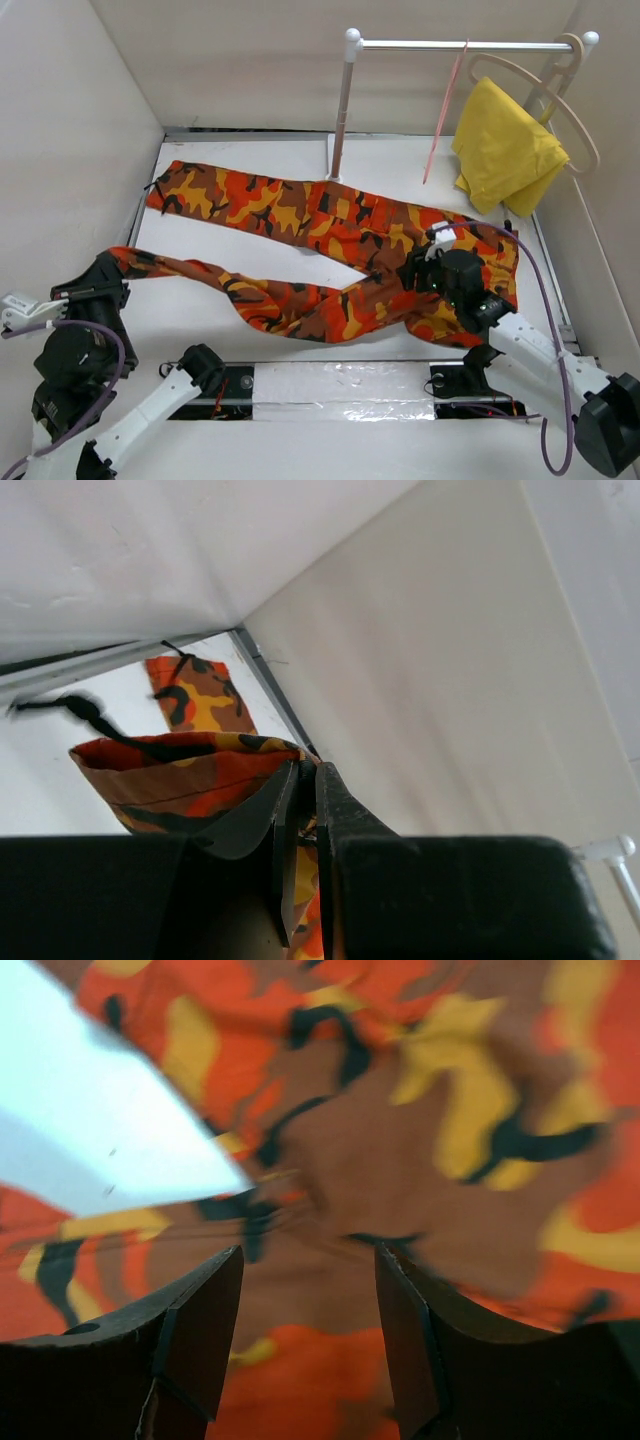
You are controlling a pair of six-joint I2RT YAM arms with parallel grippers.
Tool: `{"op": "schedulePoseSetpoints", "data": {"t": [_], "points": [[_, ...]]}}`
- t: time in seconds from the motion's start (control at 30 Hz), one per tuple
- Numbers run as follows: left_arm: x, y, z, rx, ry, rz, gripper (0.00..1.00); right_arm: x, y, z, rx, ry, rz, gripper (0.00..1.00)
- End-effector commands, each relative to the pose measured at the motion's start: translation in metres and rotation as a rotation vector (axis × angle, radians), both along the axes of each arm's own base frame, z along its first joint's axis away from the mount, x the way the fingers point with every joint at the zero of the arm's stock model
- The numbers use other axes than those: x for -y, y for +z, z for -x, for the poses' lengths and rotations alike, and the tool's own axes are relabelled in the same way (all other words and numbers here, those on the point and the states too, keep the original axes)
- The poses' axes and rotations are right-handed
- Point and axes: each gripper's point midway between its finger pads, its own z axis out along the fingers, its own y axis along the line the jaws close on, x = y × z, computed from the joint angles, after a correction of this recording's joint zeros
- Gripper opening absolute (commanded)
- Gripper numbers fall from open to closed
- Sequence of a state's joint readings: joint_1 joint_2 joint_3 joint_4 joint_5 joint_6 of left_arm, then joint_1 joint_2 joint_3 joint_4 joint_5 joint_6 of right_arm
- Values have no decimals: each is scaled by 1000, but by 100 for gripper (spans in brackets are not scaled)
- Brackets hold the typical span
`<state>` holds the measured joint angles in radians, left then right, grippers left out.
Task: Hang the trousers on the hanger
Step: Fold the trousers at the center of the board.
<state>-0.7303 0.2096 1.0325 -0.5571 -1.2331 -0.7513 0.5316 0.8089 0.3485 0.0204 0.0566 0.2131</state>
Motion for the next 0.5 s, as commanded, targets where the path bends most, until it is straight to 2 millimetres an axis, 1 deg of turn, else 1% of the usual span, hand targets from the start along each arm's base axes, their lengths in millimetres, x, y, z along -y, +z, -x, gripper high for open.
{"op": "schedulePoseSetpoints", "data": {"t": [0.0,0.03,0.07,0.1,0.13,0.17,0.23,0.27,0.33,0.37,0.43,0.47], "points": [[-8,-9,4,-15,16,-49,0,32,1,-9,-2,-164,7,62],[-9,-13,7,-5,-1,-42,0,38,-1,-9,-14,-192,8,64],[-10,-16,8,-10,-6,-48,0,46,-8,-6,-51,-234,8,68],[-11,-17,10,-4,-16,-43,0,60,-12,-8,-63,-292,11,70],[-12,-18,11,-7,-18,-47,0,66,-16,-9,-69,-319,10,72],[-12,-19,12,-11,-26,-57,0,73,-18,-9,-76,-353,-3,77],[-13,-20,14,-3,-37,-60,0,86,-21,-10,-96,-403,-18,81],[-11,-20,14,6,-51,-59,0,100,-21,-12,-107,-462,-30,84],[-13,-21,16,14,-59,-68,0,119,-20,-11,-117,-533,-34,89],[-12,-20,16,26,-68,-66,0,136,-19,-11,-118,-591,-39,90],[-12,-22,17,33,-76,-82,0,154,-19,-11,-122,-658,-41,91],[-12,-20,19,64,-93,-70,0,177,-18,-10,-118,-739,-38,91]]}}
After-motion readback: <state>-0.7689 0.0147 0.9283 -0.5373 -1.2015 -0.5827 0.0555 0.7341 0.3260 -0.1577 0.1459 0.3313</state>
